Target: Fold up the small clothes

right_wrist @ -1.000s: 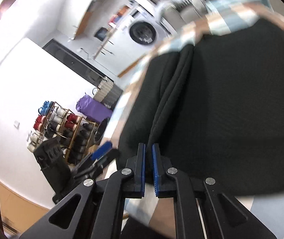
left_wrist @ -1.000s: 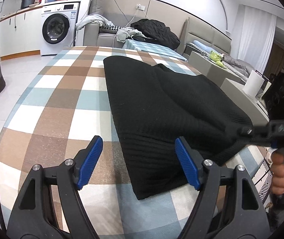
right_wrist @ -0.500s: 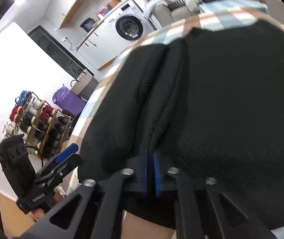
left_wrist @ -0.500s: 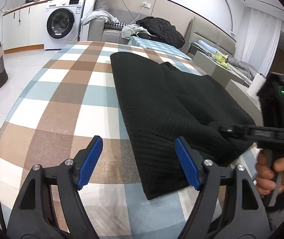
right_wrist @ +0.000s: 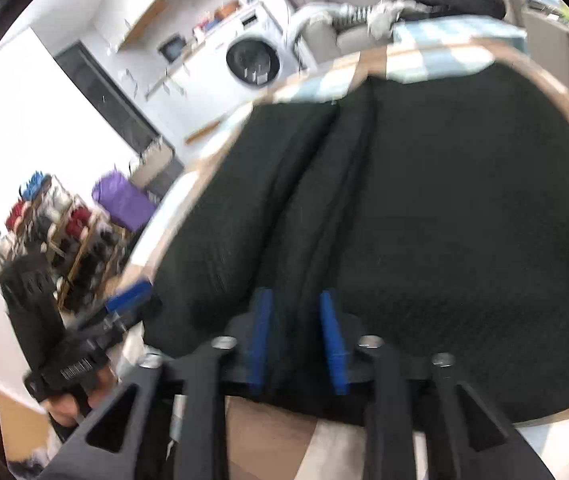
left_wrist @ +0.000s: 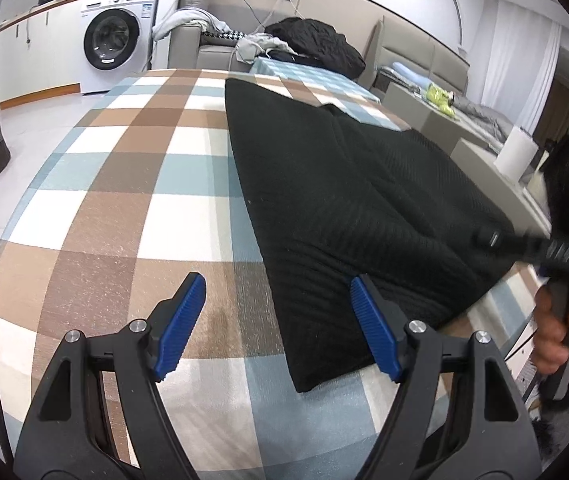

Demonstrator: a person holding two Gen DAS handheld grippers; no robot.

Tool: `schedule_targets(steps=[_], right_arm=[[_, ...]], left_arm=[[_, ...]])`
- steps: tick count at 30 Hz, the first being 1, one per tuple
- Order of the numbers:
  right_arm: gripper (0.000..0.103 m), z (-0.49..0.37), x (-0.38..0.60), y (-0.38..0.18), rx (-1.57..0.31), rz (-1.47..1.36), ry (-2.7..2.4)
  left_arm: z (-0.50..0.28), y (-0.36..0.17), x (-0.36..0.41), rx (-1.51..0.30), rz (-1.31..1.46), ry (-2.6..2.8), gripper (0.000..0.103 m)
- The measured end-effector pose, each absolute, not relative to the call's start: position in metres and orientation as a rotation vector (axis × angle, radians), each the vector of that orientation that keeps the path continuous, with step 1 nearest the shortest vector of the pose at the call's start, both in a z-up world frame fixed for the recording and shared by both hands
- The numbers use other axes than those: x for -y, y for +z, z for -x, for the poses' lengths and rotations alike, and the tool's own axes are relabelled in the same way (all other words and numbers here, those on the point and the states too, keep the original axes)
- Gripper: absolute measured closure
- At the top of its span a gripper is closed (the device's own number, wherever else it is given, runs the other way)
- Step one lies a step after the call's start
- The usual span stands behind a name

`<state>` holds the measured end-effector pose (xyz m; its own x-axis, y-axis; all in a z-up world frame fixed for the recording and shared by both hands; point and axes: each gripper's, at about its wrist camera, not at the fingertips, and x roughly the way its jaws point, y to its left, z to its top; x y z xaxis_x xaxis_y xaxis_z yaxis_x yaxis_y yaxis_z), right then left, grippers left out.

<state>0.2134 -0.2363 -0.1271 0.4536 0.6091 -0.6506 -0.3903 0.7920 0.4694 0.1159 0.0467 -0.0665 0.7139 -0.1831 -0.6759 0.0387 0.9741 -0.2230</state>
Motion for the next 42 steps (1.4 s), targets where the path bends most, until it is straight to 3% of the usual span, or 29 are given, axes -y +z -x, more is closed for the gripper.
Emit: schedule_targets(steps=[5,9,11,12,15,18,23,27,30,32,33,37,42], right_arm=[[0.067,-0.226,0.22,-0.121,-0.92,-0.324,0.724],[0.067,-0.258,0.201,-0.14,-1.054,-0.389,0.769],[0.08,-0.265,0.191,-0.148,-1.088,-0.407,0.803],[0.092,-0.266,0.188,-0.148,-1.081,-0.411,0.808],[0.095,-0.258,0.19,-0.127,-0.952,-0.391,0.845],[0.095,-0.242,0.185,-0.106,-0.831,-0.195,0.769],[0.088,-0.252,0.187,-0.13,-0.958,-0.227,0.744],[0.066,-0.244,0.201,-0.143,-1.019,-0.339,0.846],[0.065,-0.236,0.206,-0.148,-1.018,-0.348,0.866],[0.078,-0.235,0.207,-0.149,-1.007,-0.356,0.856],[0.095,-0.233,0.204,-0.144,-0.99,-0.329,0.862],[0.096,-0.211,0.199,-0.113,-0.802,-0.225,0.903],[0.093,-0.218,0.196,-0.142,-0.947,-0.081,0.806]], left_arm=[[-0.118,-0.071,-0.045,-0.799,0.185,-0.131,0.03],[-0.119,-0.074,-0.049,-0.813,0.201,-0.136,0.03],[-0.12,-0.075,-0.049,-0.817,0.2,-0.137,0.03],[-0.12,-0.075,-0.05,-0.819,0.198,-0.136,0.03],[-0.121,-0.076,-0.05,-0.821,0.211,-0.152,0.03],[-0.12,-0.078,-0.049,-0.823,0.197,-0.159,0.029],[-0.119,-0.077,-0.05,-0.828,0.2,-0.157,0.029],[-0.116,-0.077,-0.055,-0.826,0.215,-0.155,0.029],[-0.116,-0.077,-0.056,-0.824,0.219,-0.158,0.029],[-0.116,-0.077,-0.056,-0.824,0.218,-0.157,0.029],[-0.116,-0.077,-0.056,-0.822,0.22,-0.158,0.029],[-0.114,-0.074,-0.057,-0.805,0.225,-0.16,0.029],[-0.117,-0.075,-0.06,-0.824,0.23,-0.152,0.029]])
